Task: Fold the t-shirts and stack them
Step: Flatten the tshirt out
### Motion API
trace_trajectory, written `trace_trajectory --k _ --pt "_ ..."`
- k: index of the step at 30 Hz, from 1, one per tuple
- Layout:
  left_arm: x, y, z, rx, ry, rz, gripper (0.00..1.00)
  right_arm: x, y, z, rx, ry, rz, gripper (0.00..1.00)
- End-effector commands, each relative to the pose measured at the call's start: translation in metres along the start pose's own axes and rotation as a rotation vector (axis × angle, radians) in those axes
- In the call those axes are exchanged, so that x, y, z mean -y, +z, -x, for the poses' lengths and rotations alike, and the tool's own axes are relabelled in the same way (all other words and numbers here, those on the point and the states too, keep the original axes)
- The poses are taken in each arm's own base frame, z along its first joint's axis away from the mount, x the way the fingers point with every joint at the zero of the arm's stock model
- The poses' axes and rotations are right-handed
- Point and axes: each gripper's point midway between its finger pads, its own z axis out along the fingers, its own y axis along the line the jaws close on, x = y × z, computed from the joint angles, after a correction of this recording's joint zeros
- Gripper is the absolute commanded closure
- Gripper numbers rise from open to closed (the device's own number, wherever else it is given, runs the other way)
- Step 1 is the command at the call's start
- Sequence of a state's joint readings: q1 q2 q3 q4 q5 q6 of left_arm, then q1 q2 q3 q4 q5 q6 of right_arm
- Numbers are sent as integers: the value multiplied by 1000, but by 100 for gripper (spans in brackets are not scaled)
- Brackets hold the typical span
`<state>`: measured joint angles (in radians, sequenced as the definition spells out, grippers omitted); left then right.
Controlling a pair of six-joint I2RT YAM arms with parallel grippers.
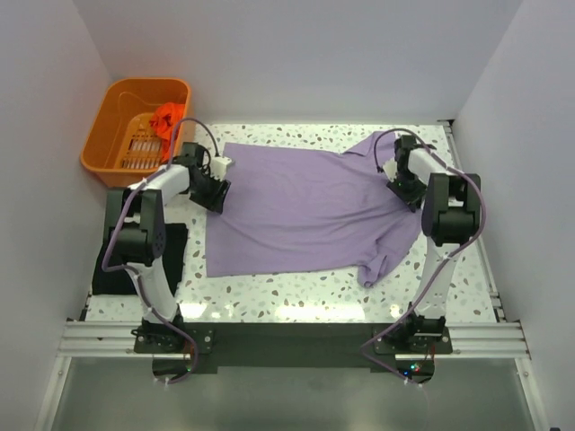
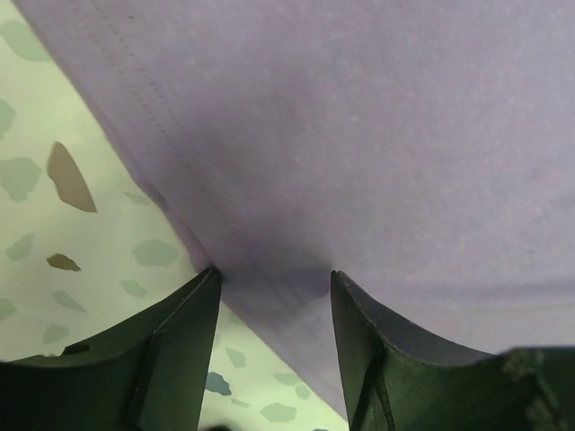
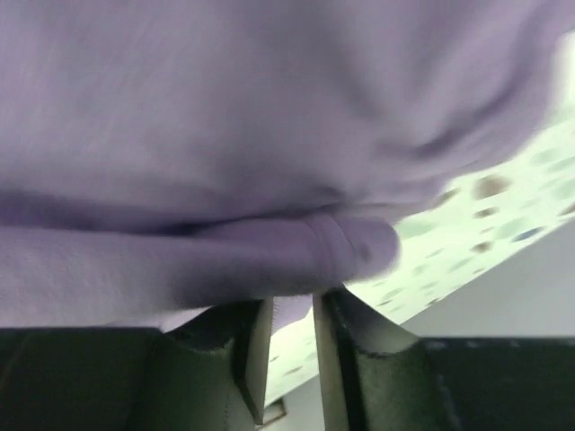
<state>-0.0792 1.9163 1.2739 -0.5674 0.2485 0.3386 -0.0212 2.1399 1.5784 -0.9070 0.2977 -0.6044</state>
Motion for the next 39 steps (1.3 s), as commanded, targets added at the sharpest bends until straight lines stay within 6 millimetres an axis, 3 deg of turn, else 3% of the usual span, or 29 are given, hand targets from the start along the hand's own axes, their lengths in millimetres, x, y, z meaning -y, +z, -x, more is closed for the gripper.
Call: trace_trajectory --k 1,2,4,5,7,11,13,14,16,17,19,20,22,23,25,26,28,29,31,32,37,39 --pt "-11 5 7 -5 -26 40 43 51 -12 34 125 36 -148 71" --pt "-12 -4 15 23 -16 48 42 42 -22 32 148 26 -89 67" --pt "-4 -15 23 60 6 10 40 42 -61 29 227 44 -62 57" --pt "0 -20 24 72 15 2 39 27 -73 34 286 32 21 54" --pt "18 -40 36 141 61 -73 37 8 -101 15 301 30 95 52" --pt "78 -78 54 296 212 -236 36 -47 -109 -21 219 34 322 58" --pt "107 -85 65 356 302 -285 35 -75 -101 -36 172 71 425 61" --pt "139 -87 67 374 370 -324 35 -83 -103 -40 175 90 448 61" --pt "176 -91 82 454 447 -387 35 -102 -96 -54 142 140 500 62" --pt "214 -92 85 469 478 -451 34 -105 -94 -56 136 165 513 62" --pt "253 -96 108 571 532 -499 35 -113 -89 -66 113 242 568 64" --pt "290 -91 106 563 542 -569 35 -113 -87 -68 109 270 573 64" --pt "330 -96 126 651 591 -628 35 -112 -78 -80 72 346 581 64" --pt "366 -88 122 653 618 -685 35 -108 -69 -85 56 383 572 64" --pt "398 -92 142 745 649 -686 34 -105 -61 -90 26 439 560 64" --pt "425 -80 134 727 663 -723 34 -104 -58 -92 15 460 556 64" --pt "450 -84 152 801 668 -729 33 -102 -49 -92 1 515 562 63" --pt "467 -69 145 772 664 -750 33 -103 -47 -90 1 530 571 63" --pt "484 -70 157 809 668 -753 33 -104 -41 -87 -14 573 576 62" --pt "493 -58 152 793 679 -757 33 -102 -36 -86 -12 584 563 61" --pt "513 -51 162 825 700 -773 33 -108 -22 -81 -38 638 597 58" --pt "518 -36 158 793 709 -778 33 -110 -17 -78 -44 654 607 58"
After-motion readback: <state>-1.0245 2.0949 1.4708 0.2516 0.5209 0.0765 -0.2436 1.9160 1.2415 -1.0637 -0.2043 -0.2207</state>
